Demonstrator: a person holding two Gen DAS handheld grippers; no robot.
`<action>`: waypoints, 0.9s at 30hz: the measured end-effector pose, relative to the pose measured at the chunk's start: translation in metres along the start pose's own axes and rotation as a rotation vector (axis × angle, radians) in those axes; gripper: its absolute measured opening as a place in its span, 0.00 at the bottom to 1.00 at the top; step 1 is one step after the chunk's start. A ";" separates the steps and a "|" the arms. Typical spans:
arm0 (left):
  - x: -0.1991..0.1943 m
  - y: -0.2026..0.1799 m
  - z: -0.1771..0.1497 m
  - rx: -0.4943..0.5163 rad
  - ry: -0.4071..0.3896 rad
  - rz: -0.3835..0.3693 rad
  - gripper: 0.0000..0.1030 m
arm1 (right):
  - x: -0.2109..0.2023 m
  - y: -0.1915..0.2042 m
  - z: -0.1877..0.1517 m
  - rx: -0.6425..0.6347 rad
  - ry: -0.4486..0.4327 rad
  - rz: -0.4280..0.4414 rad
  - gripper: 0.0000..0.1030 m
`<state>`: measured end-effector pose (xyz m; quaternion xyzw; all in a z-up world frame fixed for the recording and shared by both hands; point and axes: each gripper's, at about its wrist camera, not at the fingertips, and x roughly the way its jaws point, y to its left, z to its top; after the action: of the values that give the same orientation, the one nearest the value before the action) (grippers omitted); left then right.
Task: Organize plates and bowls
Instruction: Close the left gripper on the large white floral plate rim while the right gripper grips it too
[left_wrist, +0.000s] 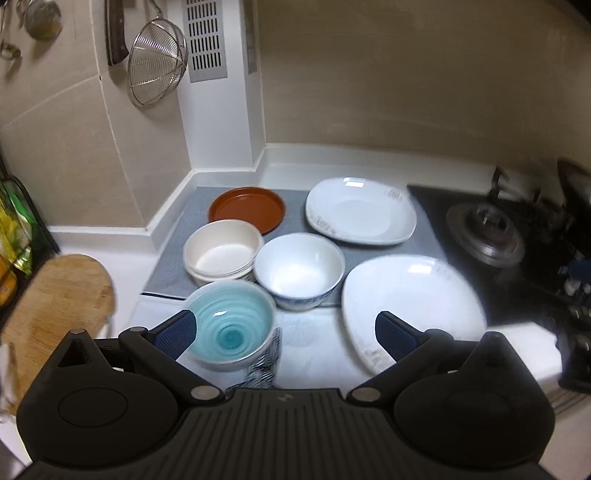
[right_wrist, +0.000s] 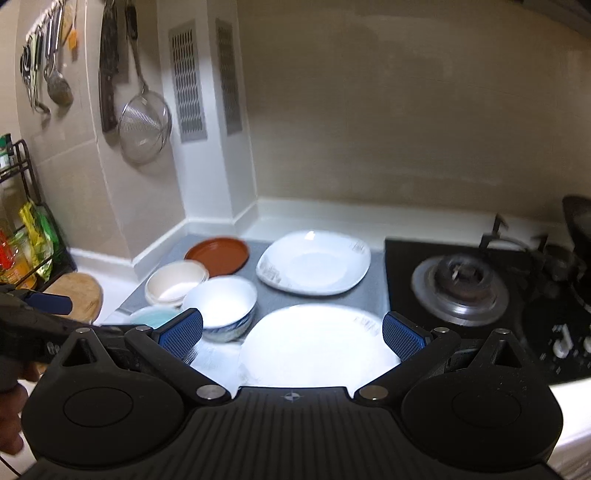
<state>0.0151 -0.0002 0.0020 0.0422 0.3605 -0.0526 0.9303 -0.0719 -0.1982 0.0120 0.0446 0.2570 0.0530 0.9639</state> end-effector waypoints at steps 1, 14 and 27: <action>0.002 -0.002 0.003 -0.017 0.001 -0.021 1.00 | -0.002 -0.007 0.000 -0.004 -0.008 -0.006 1.00; 0.060 -0.044 -0.007 0.130 0.127 -0.123 1.00 | 0.042 -0.077 -0.029 0.098 0.136 -0.034 1.00; 0.156 -0.049 -0.013 0.116 0.268 -0.405 1.00 | 0.121 -0.105 -0.040 0.210 0.337 -0.156 1.00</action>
<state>0.1153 -0.0578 -0.1150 0.0290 0.4782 -0.2527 0.8406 0.0207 -0.2850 -0.0944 0.1153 0.4213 -0.0423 0.8986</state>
